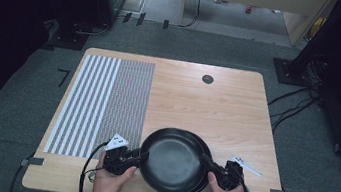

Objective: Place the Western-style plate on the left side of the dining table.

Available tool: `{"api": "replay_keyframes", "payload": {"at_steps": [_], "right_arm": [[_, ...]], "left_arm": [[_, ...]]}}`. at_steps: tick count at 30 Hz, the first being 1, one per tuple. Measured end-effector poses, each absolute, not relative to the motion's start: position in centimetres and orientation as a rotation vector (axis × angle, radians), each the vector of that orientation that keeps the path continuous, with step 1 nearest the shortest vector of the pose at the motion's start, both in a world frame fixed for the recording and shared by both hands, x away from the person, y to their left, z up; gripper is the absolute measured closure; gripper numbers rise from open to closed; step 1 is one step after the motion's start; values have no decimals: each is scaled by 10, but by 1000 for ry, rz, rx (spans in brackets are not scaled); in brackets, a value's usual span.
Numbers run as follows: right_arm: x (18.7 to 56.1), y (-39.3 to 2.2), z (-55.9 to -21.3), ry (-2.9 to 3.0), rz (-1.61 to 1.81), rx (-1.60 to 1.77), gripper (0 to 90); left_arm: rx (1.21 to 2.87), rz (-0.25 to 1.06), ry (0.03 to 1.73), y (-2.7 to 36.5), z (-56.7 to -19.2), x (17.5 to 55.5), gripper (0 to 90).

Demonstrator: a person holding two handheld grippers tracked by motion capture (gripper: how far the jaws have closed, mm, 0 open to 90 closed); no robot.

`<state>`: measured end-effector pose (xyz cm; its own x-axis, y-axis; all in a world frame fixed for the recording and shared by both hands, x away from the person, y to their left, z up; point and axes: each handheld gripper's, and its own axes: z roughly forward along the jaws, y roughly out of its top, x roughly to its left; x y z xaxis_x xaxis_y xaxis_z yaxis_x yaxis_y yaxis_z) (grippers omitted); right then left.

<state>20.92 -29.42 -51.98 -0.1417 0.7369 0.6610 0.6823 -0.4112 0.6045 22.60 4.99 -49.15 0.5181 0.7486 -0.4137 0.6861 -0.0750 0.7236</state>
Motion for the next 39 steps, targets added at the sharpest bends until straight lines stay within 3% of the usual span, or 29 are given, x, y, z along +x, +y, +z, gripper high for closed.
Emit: {"api": "replay_keyframes", "payload": {"at_steps": [17,39], "right_arm": [[214,-295,-511,1590,1705,2168,864],[262,-251,-467,1683,1760,2150,861]], "left_arm": [[1690,-25,1280,59,-491,229,712],[1587,30,1319,108,-444,261,741]]}}
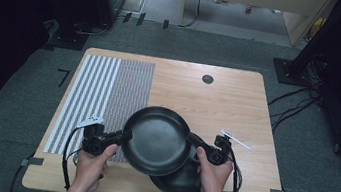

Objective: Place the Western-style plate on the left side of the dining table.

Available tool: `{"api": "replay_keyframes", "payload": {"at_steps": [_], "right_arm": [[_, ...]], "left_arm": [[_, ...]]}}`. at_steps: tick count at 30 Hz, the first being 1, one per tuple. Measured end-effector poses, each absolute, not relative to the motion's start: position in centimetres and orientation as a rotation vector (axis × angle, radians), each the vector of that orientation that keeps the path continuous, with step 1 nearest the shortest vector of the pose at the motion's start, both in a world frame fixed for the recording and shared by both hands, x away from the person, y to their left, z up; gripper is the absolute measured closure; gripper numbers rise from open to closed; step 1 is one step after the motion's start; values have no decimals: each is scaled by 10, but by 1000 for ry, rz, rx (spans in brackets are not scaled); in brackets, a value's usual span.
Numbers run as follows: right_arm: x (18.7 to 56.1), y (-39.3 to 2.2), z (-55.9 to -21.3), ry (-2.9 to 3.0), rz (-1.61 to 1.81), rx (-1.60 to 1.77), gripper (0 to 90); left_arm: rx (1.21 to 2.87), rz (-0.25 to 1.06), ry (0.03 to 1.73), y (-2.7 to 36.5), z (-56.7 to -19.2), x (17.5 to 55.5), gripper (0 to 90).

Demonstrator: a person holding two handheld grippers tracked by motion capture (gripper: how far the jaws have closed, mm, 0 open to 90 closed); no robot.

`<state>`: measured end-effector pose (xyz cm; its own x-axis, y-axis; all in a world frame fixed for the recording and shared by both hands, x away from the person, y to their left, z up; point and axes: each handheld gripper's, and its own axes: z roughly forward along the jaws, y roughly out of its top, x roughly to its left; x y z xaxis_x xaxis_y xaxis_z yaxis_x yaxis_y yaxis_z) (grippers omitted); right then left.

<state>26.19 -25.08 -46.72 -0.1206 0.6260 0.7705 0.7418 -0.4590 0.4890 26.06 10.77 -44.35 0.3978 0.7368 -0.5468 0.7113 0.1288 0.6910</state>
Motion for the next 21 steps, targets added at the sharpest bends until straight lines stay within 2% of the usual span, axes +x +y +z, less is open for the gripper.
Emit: {"api": "replay_keyframes", "payload": {"at_steps": [11,21], "right_arm": [[316,-199,-441,-1620,-1621,-1954,859],[359,-156,-433,-1652,-1596,-1928,858]], "left_arm": [[1505,74,1380,153,-424,292,751],[1451,99,1433,196,-419,325,754]]}}
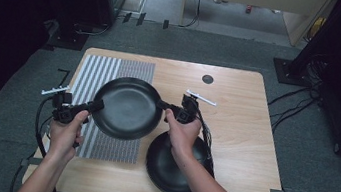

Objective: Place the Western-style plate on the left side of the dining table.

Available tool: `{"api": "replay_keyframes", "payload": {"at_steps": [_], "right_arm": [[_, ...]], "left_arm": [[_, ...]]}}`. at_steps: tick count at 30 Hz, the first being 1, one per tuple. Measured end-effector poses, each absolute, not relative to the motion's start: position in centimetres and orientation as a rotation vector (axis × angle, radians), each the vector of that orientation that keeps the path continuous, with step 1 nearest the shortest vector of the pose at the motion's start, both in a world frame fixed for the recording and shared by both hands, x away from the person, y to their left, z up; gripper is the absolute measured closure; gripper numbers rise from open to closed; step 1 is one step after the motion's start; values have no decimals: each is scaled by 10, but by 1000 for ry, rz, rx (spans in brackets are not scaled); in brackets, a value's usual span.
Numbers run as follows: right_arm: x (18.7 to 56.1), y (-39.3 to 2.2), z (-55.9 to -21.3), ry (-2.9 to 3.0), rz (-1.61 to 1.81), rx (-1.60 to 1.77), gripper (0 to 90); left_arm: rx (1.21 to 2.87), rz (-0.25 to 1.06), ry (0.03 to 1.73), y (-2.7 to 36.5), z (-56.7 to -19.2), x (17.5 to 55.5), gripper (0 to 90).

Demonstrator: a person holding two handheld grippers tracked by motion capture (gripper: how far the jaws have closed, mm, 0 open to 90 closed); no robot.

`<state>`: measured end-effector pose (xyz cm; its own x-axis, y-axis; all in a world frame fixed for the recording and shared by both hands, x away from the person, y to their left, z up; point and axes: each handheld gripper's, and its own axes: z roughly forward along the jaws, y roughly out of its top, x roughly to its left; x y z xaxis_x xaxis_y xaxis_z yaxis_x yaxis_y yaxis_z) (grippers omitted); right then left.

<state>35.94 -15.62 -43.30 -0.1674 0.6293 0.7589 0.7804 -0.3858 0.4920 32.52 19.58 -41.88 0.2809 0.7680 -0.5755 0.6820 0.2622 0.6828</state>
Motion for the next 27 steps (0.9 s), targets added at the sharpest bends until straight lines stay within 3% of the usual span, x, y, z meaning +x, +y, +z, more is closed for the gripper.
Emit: {"api": "replay_keyframes", "payload": {"at_steps": [11,27], "right_arm": [[410,-112,-452,-1649,-1521,-1949,855],[445,-76,-496,-1629,-1466,-1999,856]], "left_arm": [[1414,123,1518,230,-441,365,753],[1400,115,1588,258,-482,394,742]]}}
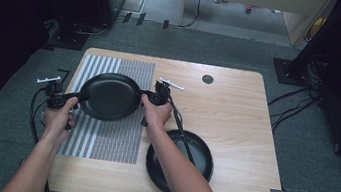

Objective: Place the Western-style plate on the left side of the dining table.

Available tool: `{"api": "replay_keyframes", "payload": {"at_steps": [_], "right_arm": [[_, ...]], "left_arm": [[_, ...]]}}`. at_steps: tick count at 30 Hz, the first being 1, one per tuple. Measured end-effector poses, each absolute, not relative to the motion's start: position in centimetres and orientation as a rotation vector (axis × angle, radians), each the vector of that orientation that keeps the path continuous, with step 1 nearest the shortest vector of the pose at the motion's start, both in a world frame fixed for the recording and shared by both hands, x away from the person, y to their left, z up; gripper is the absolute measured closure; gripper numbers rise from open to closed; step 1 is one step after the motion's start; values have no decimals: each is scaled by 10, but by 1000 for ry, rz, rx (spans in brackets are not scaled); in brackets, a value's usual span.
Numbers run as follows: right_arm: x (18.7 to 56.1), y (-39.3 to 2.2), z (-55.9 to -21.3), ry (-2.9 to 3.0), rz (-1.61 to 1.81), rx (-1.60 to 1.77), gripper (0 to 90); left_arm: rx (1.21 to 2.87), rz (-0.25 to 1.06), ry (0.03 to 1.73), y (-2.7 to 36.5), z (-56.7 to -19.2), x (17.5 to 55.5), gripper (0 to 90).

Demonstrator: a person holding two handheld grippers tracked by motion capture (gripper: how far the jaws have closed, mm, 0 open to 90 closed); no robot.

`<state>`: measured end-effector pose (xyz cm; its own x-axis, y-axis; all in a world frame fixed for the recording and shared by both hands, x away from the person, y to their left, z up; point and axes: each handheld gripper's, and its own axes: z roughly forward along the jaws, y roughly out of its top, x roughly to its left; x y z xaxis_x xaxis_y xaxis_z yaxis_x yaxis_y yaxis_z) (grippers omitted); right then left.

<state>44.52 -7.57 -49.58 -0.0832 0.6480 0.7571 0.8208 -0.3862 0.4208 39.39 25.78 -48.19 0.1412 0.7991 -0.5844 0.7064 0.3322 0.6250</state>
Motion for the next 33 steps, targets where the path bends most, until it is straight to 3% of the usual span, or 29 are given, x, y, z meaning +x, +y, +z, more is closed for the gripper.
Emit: {"api": "replay_keyframes", "payload": {"at_steps": [12,30,33], "right_arm": [[456,-68,-511,-1671,-1456,-2025,857],[456,-62,-522,-1764,-1463,-2023,837],[457,-62,-521,-1762,-1455,-2007,771]], "left_arm": [[1392,87,1635,260,-507,403,729],[1463,162,1660,254,-515,401,693],[1467,160,1662,254,-515,401,682]]}}
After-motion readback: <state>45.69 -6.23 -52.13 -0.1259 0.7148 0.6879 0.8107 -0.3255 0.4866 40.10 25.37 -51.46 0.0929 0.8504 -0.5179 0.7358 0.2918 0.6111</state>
